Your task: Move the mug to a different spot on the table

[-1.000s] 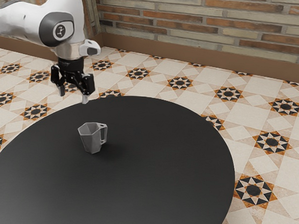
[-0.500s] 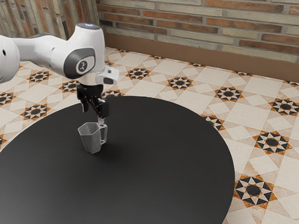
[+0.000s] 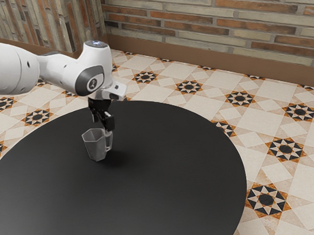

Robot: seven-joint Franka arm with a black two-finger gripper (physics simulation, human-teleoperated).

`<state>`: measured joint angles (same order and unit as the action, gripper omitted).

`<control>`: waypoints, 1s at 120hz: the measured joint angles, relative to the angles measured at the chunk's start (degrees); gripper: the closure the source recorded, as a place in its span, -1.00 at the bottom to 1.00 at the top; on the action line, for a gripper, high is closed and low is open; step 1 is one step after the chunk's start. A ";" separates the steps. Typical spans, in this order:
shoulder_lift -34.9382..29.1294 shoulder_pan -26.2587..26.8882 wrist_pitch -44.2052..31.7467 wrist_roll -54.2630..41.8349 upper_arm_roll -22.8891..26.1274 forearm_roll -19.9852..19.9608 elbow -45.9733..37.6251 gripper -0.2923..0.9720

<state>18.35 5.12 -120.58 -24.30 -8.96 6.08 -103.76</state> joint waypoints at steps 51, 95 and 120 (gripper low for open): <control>4.93 -0.87 -3.49 -5.18 0.00 -0.54 2.72 -0.54; 6.81 -1.29 -4.97 -7.63 0.00 -0.63 2.77 -0.54; 7.99 -1.58 -6.08 -8.74 0.00 -0.66 2.75 -0.54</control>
<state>26.34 3.55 -126.66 -33.04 -8.96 5.42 -101.01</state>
